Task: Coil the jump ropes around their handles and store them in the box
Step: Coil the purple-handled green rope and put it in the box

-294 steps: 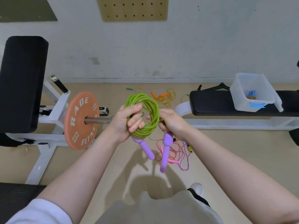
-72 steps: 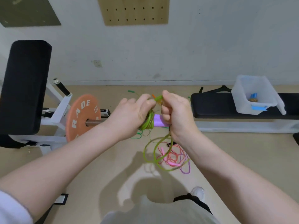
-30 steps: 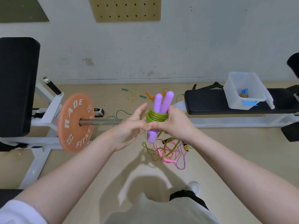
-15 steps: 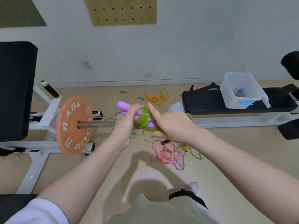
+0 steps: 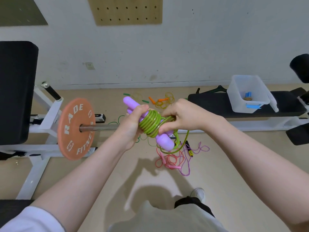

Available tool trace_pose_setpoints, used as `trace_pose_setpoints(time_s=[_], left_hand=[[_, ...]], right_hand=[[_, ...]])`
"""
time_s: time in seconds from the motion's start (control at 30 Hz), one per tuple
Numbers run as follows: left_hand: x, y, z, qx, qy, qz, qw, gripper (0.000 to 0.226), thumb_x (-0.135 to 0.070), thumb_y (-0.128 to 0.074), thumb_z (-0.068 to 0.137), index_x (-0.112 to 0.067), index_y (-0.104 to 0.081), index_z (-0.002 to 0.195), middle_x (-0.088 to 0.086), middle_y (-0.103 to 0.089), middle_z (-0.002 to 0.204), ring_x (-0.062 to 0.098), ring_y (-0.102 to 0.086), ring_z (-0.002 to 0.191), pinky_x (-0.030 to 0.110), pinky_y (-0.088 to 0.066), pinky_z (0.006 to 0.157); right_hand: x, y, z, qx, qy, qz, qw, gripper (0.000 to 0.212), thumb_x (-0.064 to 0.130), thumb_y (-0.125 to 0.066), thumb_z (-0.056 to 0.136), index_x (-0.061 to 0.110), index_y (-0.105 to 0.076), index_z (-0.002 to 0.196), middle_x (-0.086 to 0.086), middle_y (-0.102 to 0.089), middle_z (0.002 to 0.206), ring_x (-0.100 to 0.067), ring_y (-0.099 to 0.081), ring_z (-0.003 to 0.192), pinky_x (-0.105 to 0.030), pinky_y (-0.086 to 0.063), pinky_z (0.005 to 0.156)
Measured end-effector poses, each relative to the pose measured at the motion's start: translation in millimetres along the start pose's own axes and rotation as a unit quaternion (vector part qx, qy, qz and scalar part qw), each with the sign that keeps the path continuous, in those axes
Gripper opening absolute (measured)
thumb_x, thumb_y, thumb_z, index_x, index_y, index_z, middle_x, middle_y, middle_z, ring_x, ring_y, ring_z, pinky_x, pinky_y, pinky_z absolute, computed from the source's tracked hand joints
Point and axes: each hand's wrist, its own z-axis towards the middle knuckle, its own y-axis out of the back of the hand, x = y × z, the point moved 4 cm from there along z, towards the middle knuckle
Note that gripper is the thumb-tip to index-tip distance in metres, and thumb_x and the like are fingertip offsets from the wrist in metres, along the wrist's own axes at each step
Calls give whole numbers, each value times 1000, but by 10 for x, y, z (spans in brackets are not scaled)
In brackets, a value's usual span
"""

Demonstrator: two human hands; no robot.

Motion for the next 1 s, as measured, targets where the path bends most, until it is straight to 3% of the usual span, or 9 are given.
trace_pose_setpoints(time_s=[0.2, 0.4, 0.47, 0.6, 0.67, 0.73, 0.8, 0.9, 1.0], left_hand=[[8, 61, -61, 86, 3, -8, 996, 54, -50, -57, 59, -6, -56, 90, 16, -59, 86, 41, -55, 94, 41, -47, 80], [25, 221, 92, -81, 6, 145, 986, 85, -63, -62, 60, -14, -46, 127, 11, -55, 122, 18, -56, 102, 33, -43, 88], [-101, 321, 92, -161, -150, 346, 912, 102, -61, -58, 71, -10, -15, 148, 12, -28, 150, 21, -30, 137, 38, -24, 113], [-211, 34, -48, 128, -355, 634, 675, 116, -78, -52, 63, -13, -7, 148, 7, -31, 148, 19, -21, 140, 22, 4, 116], [-225, -88, -53, 172, -367, 684, 606, 119, -74, -59, 59, -16, -7, 149, 4, -57, 126, 21, -49, 121, 25, -23, 111], [-306, -230, -135, 112, -455, 681, 563, 97, -64, -55, 65, -16, -21, 143, 0, -70, 90, 24, -66, 81, 25, -49, 69], [-376, -335, -247, 64, -503, 626, 592, 80, -59, -51, 63, -23, -33, 133, -3, -69, 74, 21, -63, 62, 21, -42, 46], [-425, -503, -357, 67, -430, 477, 763, 73, -50, -58, 60, -29, -43, 128, -9, -65, 70, 8, -56, 65, 13, -44, 59], [-419, -624, -226, 11, -336, 395, 855, 65, -34, -74, 64, -19, -53, 124, -22, -59, 72, -13, -53, 62, -3, -33, 63]], right_hand=[[27, -253, -30, -25, 7, 163, 986, 60, 56, -53, 71, -1, -66, 81, -7, -57, 81, -18, -53, 78, -33, -42, 73], [-107, -494, 1, 77, -146, 314, 935, 48, 50, -58, 79, 3, -57, 68, -6, -38, 61, -16, -29, 56, -30, -20, 53], [-171, -501, -29, 87, -177, 326, 925, 54, 51, -59, 75, -3, -60, 78, -8, -38, 63, -15, -27, 55, -30, -18, 52], [-242, -342, -86, 125, -177, 319, 923, 91, 71, -69, 57, -14, -59, 89, -11, -44, 70, -21, -32, 63, -31, -20, 57], [-250, -250, -90, 160, -178, 306, 921, 105, 78, -69, 44, -16, -59, 89, -14, -49, 74, -22, -38, 68, -30, -27, 59], [-231, -151, -100, 165, -167, 309, 922, 79, 68, -71, 51, -8, -66, 73, -14, -51, 63, -22, -40, 59, -26, -29, 54], [-219, -59, -149, 133, -169, 373, 903, 50, 56, -71, 63, 9, -63, 49, -4, -49, 45, -16, -37, 43, -20, -24, 44], [-343, -37, -132, 19, -232, 570, 788, 67, 52, -36, 91, 17, -46, 35, 7, -31, 33, -4, -24, 29, -14, -8, 39], [-408, -172, 9, -84, -239, 603, 756, 45, 18, -26, 100, 18, -35, 56, 9, -27, 38, -1, -20, 31, -13, -10, 37]])
